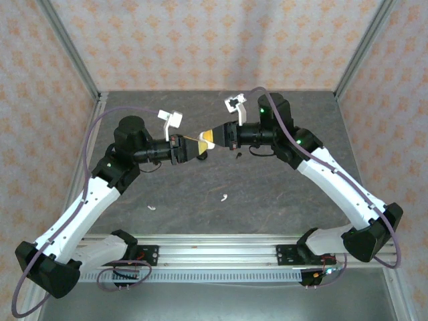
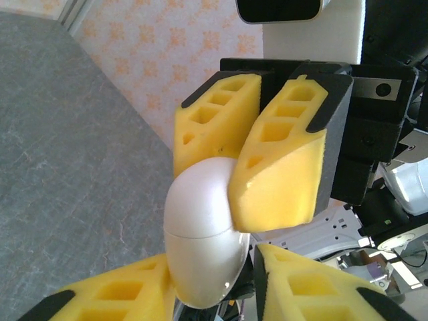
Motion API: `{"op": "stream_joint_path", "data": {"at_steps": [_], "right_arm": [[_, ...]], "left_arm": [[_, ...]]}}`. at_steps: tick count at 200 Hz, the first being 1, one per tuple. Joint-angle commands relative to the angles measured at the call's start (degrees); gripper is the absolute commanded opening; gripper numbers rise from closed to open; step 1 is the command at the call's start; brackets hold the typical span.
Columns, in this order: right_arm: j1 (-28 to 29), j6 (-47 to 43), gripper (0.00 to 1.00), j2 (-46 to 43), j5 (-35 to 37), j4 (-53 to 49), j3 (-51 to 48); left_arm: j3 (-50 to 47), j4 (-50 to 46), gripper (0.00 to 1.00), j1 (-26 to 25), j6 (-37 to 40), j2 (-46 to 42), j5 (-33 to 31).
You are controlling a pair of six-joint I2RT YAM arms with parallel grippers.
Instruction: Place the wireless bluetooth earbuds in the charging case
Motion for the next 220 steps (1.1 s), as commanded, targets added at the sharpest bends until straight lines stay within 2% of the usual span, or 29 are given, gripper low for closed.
{"op": "stream_joint_path", "data": {"at_steps": [1, 47, 86, 133, 159, 185, 220], "right_arm": [[-0.2, 1.0, 0.05, -0.4, -1.2, 4.3, -0.7], [0.0, 1.4, 0.05, -0.2, -2.5, 4.7, -0.8], [0.3, 1.5, 0.06, 0.3, -3.3, 4.7, -0.9], [0.2, 1.6, 0.15, 1.3, -3.8, 4.6, -0.6], [0.2, 1.7, 0.25, 2.1, -4.4, 4.0, -0.5], [0.2, 1.7, 0.35, 2.8, -4.0, 3.4, -0.5], [0.0, 1.7, 0.42, 3.5, -1.8, 1.2, 0.3]], "left_arm": [[-0.8, 3.4, 0.31, 0.2, -0.6, 0.0, 2.5], [-0.9, 3.3, 0.17, 0.2, -0.3, 0.2, 2.4], [-0.7, 1.6, 0.0, 0.3, 2.1, -0.1, 1.2], [-3.0, -2.4, 0.0, 0.2, 14.3, -5.1, -2.8], [-4.6, -4.8, 0.0, 0.2, 19.4, -7.9, -4.8], [-5.1, -6.4, 0.0, 0.2, 21.1, -8.4, -4.7], [-6.2, -5.9, 0.0, 0.2, 22.3, -9.7, -6.1]]}}
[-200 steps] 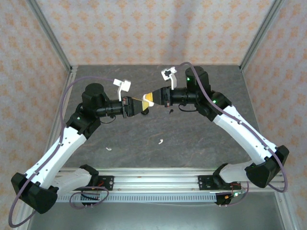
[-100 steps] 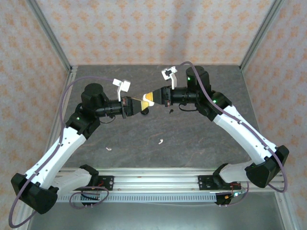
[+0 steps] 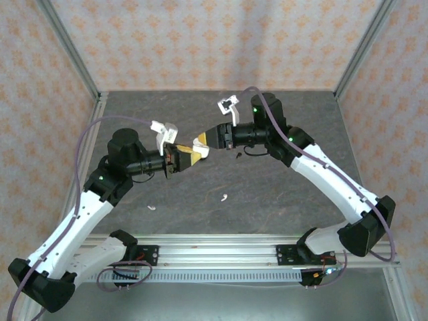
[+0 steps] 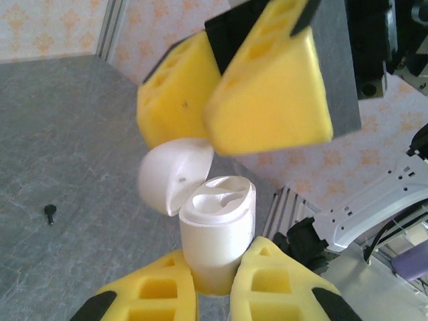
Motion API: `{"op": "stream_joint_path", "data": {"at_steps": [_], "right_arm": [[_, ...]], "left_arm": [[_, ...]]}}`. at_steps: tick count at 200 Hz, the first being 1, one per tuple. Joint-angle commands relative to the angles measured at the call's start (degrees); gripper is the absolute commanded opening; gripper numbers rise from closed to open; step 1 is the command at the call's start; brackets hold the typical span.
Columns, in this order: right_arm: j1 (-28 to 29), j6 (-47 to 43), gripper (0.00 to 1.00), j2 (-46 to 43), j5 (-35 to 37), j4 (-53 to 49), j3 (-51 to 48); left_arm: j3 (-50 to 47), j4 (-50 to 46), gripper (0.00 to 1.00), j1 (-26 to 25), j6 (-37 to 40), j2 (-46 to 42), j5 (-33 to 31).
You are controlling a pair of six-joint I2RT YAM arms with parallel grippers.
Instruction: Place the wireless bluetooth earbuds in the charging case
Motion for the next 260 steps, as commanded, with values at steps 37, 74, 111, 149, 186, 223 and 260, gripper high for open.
{"op": "stream_joint_path", "data": {"at_steps": [37, 74, 111, 149, 186, 223, 260], "right_arm": [[-0.5, -0.2, 0.48, 1.0, 4.7, -3.7, 1.5], [-0.6, 2.5, 0.52, 0.0, 8.4, -3.3, 1.5], [-1.0, 4.1, 0.52, 0.2, 21.7, -9.5, 0.9], [0.3, 9.4, 0.46, 6.5, 25.3, -10.5, -1.7], [8.2, 14.2, 0.41, 17.7, 27.3, -7.0, -1.3], [17.0, 18.6, 0.38, 32.3, 24.2, -2.4, 4.8], [23.0, 13.1, 0.39, 45.0, 26.3, -11.4, 18.3]], "left_arm": [[-1.1, -2.0, 0.0, -0.2, 5.7, -3.2, -3.8], [-1.9, -5.9, 0.0, -0.1, 9.0, -5.9, -10.0], [-3.9, -7.5, 0.0, -0.1, 10.0, -10.3, -15.3], [-3.2, -10.6, 0.0, -0.1, 11.0, -13.9, -18.1], [-0.9, -14.0, 0.0, -0.1, 12.7, -16.6, -21.9], [1.0, -16.0, 0.0, -0.2, 13.2, -18.1, -24.0], [2.2, -17.9, 0.0, -0.2, 13.7, -19.1, -25.0]]}}
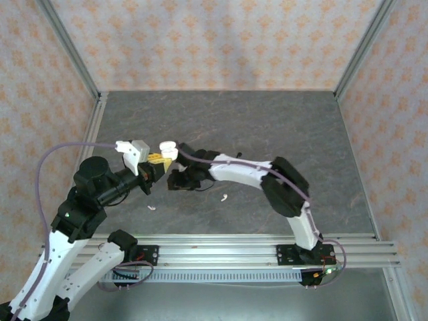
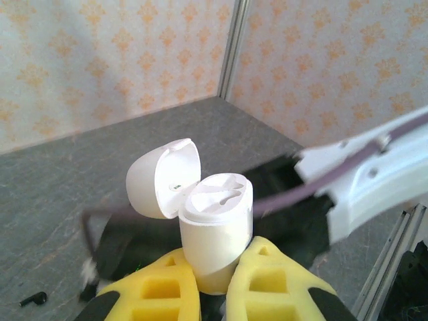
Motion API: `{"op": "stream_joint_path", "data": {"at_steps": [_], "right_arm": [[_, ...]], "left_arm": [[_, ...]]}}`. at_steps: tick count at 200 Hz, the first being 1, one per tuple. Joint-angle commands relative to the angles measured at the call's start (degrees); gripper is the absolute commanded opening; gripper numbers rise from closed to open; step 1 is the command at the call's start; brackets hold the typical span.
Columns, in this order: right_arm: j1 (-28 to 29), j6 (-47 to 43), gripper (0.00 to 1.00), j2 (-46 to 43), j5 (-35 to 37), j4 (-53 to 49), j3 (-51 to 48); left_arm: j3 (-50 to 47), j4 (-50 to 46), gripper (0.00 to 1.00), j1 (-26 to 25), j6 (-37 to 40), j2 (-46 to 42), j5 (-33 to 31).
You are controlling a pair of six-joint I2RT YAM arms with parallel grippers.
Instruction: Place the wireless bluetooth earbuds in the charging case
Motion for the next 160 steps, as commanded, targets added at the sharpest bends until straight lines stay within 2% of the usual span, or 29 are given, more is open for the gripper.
{"op": "stream_joint_path", "data": {"at_steps": [1, 54, 108, 160], "right_arm": [[2.5, -3.0, 0.39, 4.0, 1.8, -5.2, 8.4], [5.9, -8.5, 0.43, 12.0, 3.7, -12.5, 19.3], [8.8, -15.5, 0.43, 21.6, 7.5, -26.3, 35.7], [9.4, -17.5, 0.44, 24.6, 8.1, -29.6, 38.9]], "left_arm": [[2.2, -2.0, 0.0, -0.1, 1.8, -0.9, -2.1], [2.8, -4.6, 0.0, -0.2, 2.9, -1.5, -3.5], [2.2, -4.3, 0.0, -0.1, 3.3, -1.6, -3.3], [2.3, -4.8, 0.0, -0.1, 3.7, -1.6, -3.6]]}}
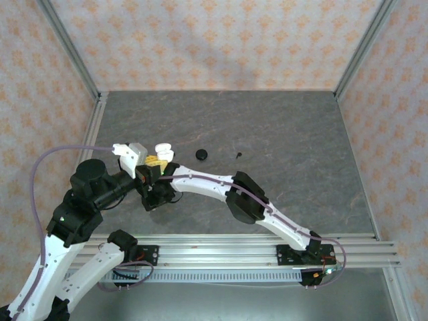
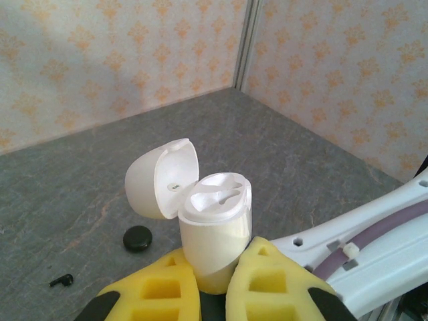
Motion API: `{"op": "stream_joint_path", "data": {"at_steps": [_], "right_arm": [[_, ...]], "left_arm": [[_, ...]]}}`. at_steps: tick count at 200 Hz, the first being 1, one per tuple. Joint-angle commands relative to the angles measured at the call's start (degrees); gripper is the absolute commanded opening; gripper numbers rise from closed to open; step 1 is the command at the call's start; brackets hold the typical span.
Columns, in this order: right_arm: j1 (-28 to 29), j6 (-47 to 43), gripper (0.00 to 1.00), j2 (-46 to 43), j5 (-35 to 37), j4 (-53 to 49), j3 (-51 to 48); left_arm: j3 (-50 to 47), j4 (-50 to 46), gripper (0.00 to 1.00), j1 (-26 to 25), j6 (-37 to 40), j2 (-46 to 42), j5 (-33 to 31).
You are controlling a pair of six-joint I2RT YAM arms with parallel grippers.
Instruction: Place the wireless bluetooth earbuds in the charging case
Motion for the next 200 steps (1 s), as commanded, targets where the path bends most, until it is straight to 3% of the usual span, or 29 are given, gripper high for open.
{"op": "stream_joint_path", "data": {"at_steps": [1, 96, 142, 200], "right_arm": [[0.1, -2.3, 0.44, 1.3, 2.1, -4.7, 2.1], [0.8, -4.0, 0.43, 3.4, 1.6, -5.8, 4.0], [1.0, -4.6, 0.31, 5.4, 1.6, -8.1, 7.1], [0.5, -7.7, 0.23, -0.2, 5.5, -7.4, 0.1]], "left_arm": [[1.3, -0.6, 0.0, -0.1, 1.2, -0.6, -1.0], [0.6, 0.3, 0.0, -0.1, 0.6, 0.2, -1.4], [0.4, 1.8, 0.0, -0.1, 0.4, 1.4, -0.9], [0.5, 2.2, 0.0, -0.2, -0.4, 1.6, -0.2]]}}
